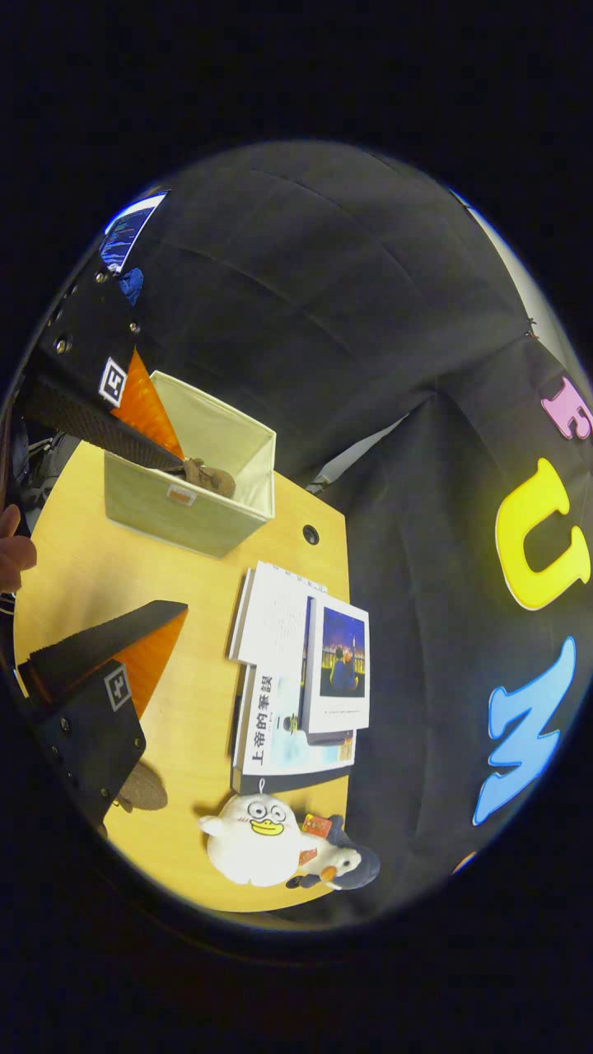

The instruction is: Open the storage box then place both shoes into the box .Put the left shoe in first, then the right shoe, with the right side of both shoes facing outward in a uniform manner.

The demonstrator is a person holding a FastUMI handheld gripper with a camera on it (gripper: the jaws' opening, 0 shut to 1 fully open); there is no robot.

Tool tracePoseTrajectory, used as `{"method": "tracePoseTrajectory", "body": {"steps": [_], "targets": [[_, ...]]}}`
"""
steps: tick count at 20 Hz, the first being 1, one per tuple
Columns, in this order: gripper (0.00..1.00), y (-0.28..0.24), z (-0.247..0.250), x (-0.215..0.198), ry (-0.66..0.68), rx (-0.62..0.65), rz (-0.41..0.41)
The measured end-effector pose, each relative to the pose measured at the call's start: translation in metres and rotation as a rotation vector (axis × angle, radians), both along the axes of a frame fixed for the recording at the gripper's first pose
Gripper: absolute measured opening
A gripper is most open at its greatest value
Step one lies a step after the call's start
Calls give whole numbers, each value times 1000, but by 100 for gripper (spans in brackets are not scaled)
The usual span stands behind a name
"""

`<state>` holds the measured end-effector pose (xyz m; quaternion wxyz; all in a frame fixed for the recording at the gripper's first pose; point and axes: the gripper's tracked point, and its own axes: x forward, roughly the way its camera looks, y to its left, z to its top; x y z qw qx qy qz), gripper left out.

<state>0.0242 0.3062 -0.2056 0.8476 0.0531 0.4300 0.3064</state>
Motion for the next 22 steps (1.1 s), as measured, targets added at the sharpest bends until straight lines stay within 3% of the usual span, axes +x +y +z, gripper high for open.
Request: {"method": "tracePoseTrajectory", "body": {"steps": [12,18,22], "targets": [[98,-157,-19,11,-52,-35,-230],[98,-225,-52,7,24,-62,-346],[98,-260,-79,-3,65,-116,-360]]}}
